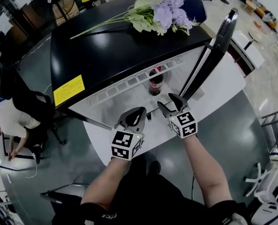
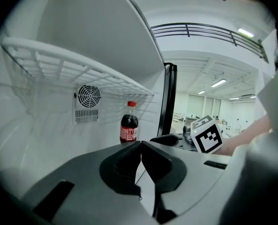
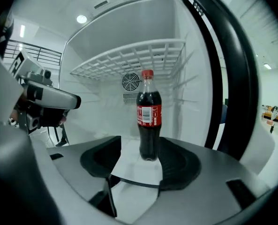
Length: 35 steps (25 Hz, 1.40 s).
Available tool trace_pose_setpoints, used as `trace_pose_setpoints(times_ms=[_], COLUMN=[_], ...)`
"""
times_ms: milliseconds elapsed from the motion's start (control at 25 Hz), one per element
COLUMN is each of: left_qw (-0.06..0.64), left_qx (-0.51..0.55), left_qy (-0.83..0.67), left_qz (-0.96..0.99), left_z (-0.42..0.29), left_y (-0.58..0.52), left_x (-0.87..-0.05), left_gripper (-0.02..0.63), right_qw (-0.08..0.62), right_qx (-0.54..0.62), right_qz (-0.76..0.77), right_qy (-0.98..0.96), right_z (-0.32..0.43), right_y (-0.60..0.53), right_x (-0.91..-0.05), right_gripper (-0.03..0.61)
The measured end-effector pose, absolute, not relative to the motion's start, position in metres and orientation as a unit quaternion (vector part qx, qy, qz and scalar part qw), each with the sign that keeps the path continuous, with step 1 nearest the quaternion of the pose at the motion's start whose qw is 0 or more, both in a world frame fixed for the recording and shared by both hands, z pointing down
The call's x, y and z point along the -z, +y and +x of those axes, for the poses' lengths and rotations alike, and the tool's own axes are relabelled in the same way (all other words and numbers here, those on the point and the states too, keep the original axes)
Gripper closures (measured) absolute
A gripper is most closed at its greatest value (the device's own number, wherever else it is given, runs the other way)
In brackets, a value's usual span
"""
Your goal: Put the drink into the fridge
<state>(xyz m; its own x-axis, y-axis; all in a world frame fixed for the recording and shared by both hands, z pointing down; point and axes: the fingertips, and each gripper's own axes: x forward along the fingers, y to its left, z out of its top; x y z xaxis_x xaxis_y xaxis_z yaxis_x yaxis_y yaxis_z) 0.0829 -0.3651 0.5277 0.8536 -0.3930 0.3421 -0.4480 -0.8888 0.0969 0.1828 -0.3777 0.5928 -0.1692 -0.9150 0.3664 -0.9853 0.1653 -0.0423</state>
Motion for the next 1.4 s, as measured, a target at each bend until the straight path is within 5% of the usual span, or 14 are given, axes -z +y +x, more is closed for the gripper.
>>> trace_pose_setpoints(times_ms=[680,1400], left_qw=[0.043,0.023], left_qx=[-0.137,-0.108], left_qy=[-0.25,-0.221], left_qz=[0.958,0.969], left_z=[0.029,-0.077], left_y=[-0.293,-0.267], left_x=[-0.455,-0.406], left_gripper=[0.597,0.597], right_qw=[0.05,0.016], right_qx=[-0.096,-0.08], right_qz=[0.601,0.645], right_qy=[-0.792,-0.76], right_z=[0.114,0.025], right_y=[-0.253,-0.189], right_x=[-0.481,-0.415], right_gripper=[0.43,0.485])
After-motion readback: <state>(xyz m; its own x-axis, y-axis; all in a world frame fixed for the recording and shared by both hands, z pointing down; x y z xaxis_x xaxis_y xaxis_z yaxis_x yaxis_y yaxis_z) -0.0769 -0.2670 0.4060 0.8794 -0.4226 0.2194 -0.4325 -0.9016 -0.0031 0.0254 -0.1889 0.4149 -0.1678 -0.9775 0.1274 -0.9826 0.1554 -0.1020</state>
